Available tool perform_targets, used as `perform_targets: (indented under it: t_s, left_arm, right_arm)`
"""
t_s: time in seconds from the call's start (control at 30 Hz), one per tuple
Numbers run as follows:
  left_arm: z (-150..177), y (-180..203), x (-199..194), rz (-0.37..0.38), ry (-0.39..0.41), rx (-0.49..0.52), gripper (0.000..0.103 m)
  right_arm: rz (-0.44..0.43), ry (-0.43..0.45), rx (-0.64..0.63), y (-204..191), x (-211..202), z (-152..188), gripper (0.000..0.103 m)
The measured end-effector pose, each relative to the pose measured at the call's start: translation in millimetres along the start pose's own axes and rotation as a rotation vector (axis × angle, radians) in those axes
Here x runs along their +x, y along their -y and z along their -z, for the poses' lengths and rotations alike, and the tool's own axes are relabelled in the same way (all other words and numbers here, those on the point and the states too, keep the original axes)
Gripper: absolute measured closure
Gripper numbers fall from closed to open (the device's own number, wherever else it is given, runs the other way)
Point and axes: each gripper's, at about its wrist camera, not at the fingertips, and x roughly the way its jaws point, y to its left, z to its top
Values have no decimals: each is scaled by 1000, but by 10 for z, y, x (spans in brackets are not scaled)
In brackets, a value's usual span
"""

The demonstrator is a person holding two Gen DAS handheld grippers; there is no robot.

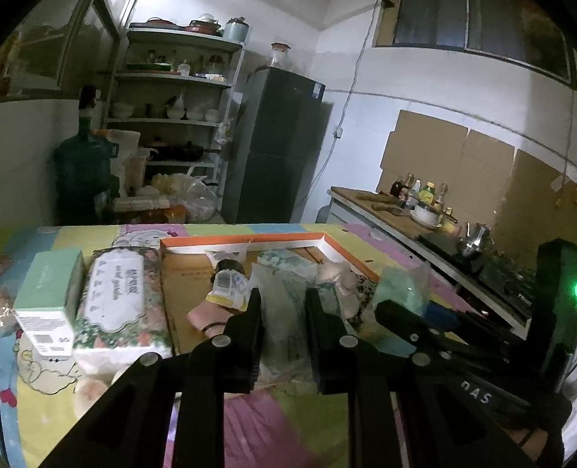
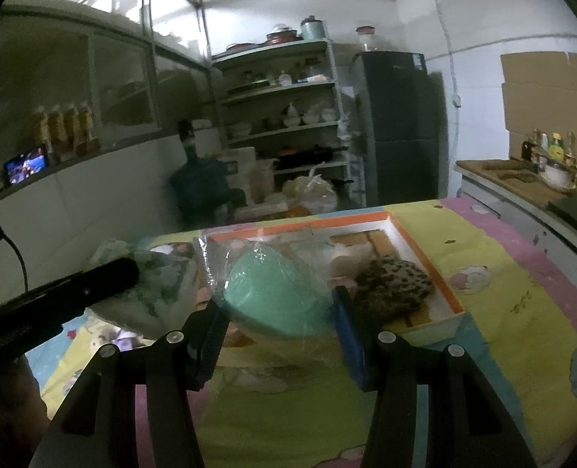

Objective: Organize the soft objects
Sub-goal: 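Carry the green ball bag and printed bag with both tools over the tray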

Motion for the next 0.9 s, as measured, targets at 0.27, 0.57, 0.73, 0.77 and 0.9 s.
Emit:
perform_targets:
  t_s: [0.27,0.57,0.73,0.77,0.9]
  left_arm:
    - [-72,129,313,-22,-27,13,83]
    - [-199,237,635,-10,-51,21,83]
    - [-269,245,795,-7,-57,14,83]
    - [-283,249,834,-7,-61,10,83]
    - [-312,246,971,-8,-78,-6,83]
  right_arm:
    - [24,5,21,260,50,-35,49]
    - [63,18,43,540,132,-135,49]
    - [81,18,55,679,202,-185,49]
    - [84,12,58,714,232,-192,49]
    - [88,-12,68,783,352,-203,49]
